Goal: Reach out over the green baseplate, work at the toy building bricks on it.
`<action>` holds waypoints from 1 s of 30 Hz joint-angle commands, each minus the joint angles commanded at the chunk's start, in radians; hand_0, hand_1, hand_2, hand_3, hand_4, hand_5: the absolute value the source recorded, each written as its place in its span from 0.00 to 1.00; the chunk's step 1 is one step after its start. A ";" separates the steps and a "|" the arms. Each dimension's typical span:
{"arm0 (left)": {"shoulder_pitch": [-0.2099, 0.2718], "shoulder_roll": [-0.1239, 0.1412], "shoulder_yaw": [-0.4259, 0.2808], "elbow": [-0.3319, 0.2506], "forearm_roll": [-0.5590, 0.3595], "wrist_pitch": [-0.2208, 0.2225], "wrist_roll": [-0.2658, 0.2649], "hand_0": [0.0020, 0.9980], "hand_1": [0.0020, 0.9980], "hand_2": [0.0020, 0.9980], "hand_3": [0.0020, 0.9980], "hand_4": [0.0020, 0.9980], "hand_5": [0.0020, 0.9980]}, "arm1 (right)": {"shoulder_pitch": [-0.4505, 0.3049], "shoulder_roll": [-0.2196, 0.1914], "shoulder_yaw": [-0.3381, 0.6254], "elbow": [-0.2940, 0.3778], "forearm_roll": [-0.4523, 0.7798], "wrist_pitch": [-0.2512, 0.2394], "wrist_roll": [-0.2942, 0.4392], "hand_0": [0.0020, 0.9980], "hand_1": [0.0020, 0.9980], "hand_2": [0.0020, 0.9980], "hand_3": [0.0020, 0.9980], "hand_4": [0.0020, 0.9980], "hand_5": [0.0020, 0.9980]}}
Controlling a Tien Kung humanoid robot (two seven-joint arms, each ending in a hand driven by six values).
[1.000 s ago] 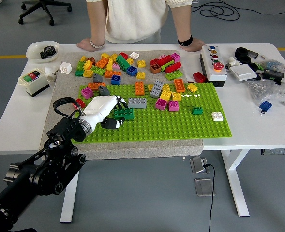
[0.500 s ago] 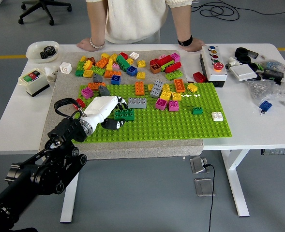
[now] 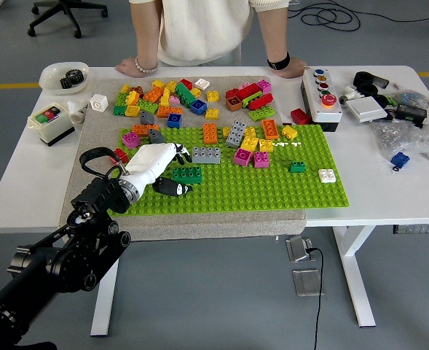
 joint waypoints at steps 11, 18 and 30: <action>-0.008 0.000 0.002 0.002 -0.010 0.008 0.005 0.70 0.66 0.60 0.62 0.96 0.21 | 0.001 0.000 -0.006 0.000 0.002 0.009 0.002 0.74 0.65 0.68 0.64 0.82 0.51; -0.010 0.000 0.008 0.024 -0.020 0.044 0.002 0.71 0.65 0.60 0.63 0.97 0.23 | 0.001 0.000 -0.008 0.000 0.001 0.011 0.001 0.74 0.65 0.68 0.63 0.81 0.51; -0.018 0.000 0.017 0.050 -0.044 0.077 0.006 0.71 0.66 0.61 0.64 0.99 0.25 | 0.000 0.001 -0.012 0.000 -0.001 0.013 0.001 0.74 0.64 0.68 0.63 0.81 0.51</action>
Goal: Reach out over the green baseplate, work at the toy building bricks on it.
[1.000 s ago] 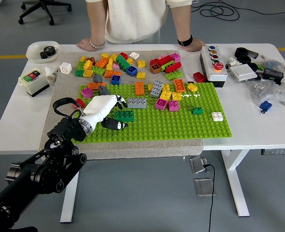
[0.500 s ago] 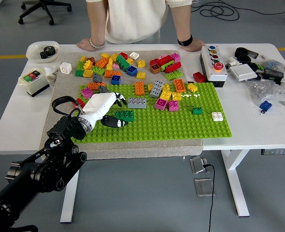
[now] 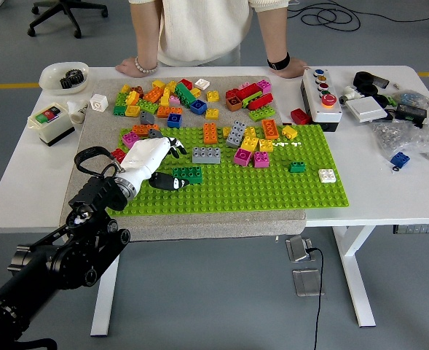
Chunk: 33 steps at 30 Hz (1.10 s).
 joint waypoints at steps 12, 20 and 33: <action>0.003 0.000 0.023 -0.008 -0.028 -0.003 0.001 0.71 0.66 0.61 0.64 0.99 0.25 | 0.001 0.001 0.000 0.000 0.003 -0.001 0.000 0.74 0.64 0.68 0.62 0.81 0.51; -0.006 0.000 0.030 0.004 -0.054 0.016 0.003 0.71 0.65 0.61 0.64 0.99 0.25 | 0.002 0.000 -0.002 0.000 0.005 -0.001 -0.001 0.74 0.65 0.68 0.62 0.81 0.51; -0.022 0.000 0.046 0.029 -0.091 0.041 0.006 0.71 0.65 0.61 0.64 1.00 0.25 | 0.002 -0.001 -0.005 0.000 0.010 -0.001 -0.001 0.74 0.64 0.68 0.62 0.81 0.51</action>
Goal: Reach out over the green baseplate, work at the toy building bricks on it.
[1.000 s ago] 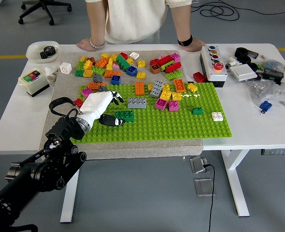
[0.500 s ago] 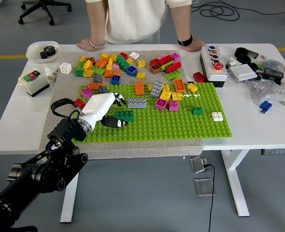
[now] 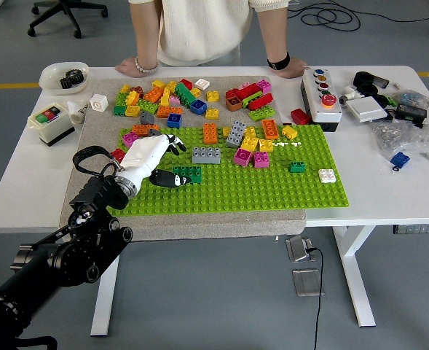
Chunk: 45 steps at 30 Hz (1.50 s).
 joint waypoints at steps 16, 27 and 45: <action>-0.001 0.000 0.040 0.004 -0.035 0.003 0.005 0.71 0.65 0.61 0.64 1.00 0.26 | -0.001 0.000 -0.002 0.000 0.003 0.000 0.000 0.74 0.64 0.68 0.62 0.80 0.51; -0.020 0.000 0.041 0.025 -0.060 0.046 0.002 0.71 0.65 0.61 0.64 0.99 0.27 | -0.002 -0.002 -0.005 0.000 0.007 0.000 -0.001 0.74 0.64 0.68 0.62 0.80 0.51; -0.009 0.000 0.046 -0.008 -0.085 0.008 0.006 0.71 0.65 0.61 0.64 1.00 0.27 | -0.004 -0.001 -0.005 0.000 0.003 -0.002 0.000 0.74 0.64 0.68 0.62 0.80 0.51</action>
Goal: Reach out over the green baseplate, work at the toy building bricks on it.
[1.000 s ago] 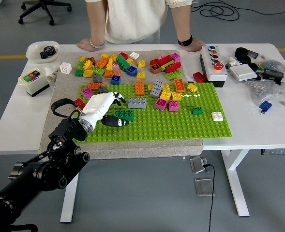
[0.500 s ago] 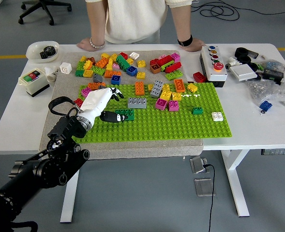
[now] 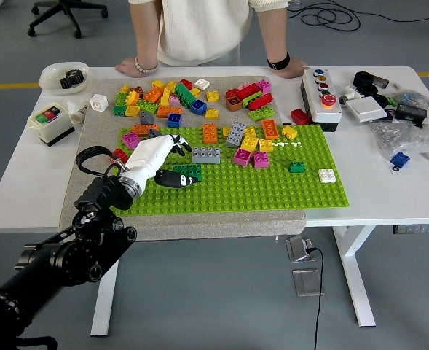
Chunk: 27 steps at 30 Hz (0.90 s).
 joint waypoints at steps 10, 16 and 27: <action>0.023 0.000 0.003 -0.081 0.000 -0.038 0.004 0.73 0.66 0.61 0.64 1.00 0.28 | -0.003 0.000 0.003 0.000 -0.005 0.000 -0.001 0.74 0.64 0.68 0.62 0.80 0.51; 0.035 0.000 0.014 -0.132 -0.027 -0.071 -0.001 0.77 0.70 0.66 0.63 1.00 0.31 | -0.002 0.002 0.001 0.000 -0.003 0.000 0.000 0.74 0.64 0.68 0.62 0.80 0.51; 0.038 0.000 0.043 -0.166 -0.037 -0.137 -0.039 0.95 0.89 0.82 0.61 1.00 0.55 | 0.000 0.002 0.000 0.000 -0.001 0.000 -0.001 0.74 0.64 0.68 0.62 0.80 0.51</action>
